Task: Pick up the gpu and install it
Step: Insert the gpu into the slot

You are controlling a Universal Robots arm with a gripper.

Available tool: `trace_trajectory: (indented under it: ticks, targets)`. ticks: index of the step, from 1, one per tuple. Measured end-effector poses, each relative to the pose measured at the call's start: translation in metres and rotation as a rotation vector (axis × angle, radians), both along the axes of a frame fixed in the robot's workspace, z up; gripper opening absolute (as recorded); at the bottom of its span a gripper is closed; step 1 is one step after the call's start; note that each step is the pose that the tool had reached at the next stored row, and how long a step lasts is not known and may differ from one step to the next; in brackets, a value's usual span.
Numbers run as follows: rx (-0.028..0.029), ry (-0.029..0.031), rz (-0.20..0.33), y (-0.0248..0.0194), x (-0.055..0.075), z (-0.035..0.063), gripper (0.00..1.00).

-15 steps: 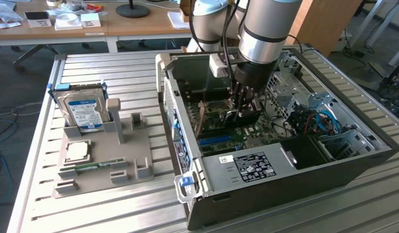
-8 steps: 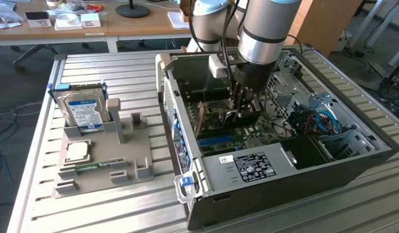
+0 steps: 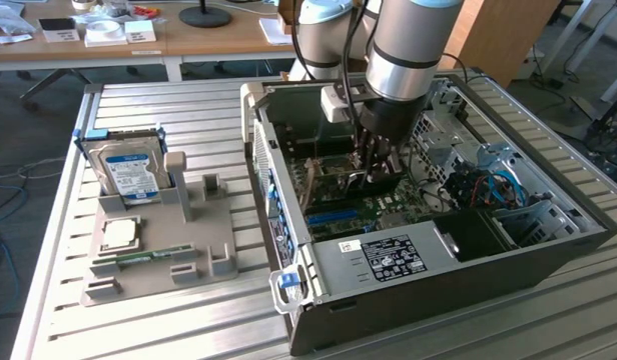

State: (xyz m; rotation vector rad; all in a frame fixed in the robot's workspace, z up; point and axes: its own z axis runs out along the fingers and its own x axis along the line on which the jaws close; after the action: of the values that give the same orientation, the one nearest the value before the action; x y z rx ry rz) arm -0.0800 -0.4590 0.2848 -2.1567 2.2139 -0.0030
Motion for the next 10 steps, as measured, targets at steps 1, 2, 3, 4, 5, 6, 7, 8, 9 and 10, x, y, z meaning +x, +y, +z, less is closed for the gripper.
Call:
trace_trajectory:
  ticks: [1,2,3,4,5,6,7,8,9,10]
  targets:
    - [0.0000,-0.0004,0.000,0.0000,-0.0006,-0.0002,0.27]
    - [0.0000,-0.0006,0.000,0.0000,-0.0011,-0.0004,0.27]
    - [0.0001,-0.0011,0.000,0.0000,-0.0015,-0.0007,0.27]
    - [0.0003,-0.0015,0.001,0.0000,-0.0020,-0.0011,0.27]
    - [0.0005,-0.0018,0.001,0.0001,-0.0024,-0.0018,0.27]
    - [0.0001,-0.0020,0.001,0.0000,-0.0041,-0.0053,0.27]
    - [-0.0001,-0.0020,0.002,0.0000,-0.0045,-0.0060,0.27]
    - [0.0001,-0.0021,0.002,0.0000,-0.0045,-0.0060,0.27]
    - [0.0001,-0.0021,0.002,0.0000,-0.0045,-0.0061,0.27]
    - [0.0001,-0.0022,0.002,0.0000,-0.0045,-0.0063,0.27]
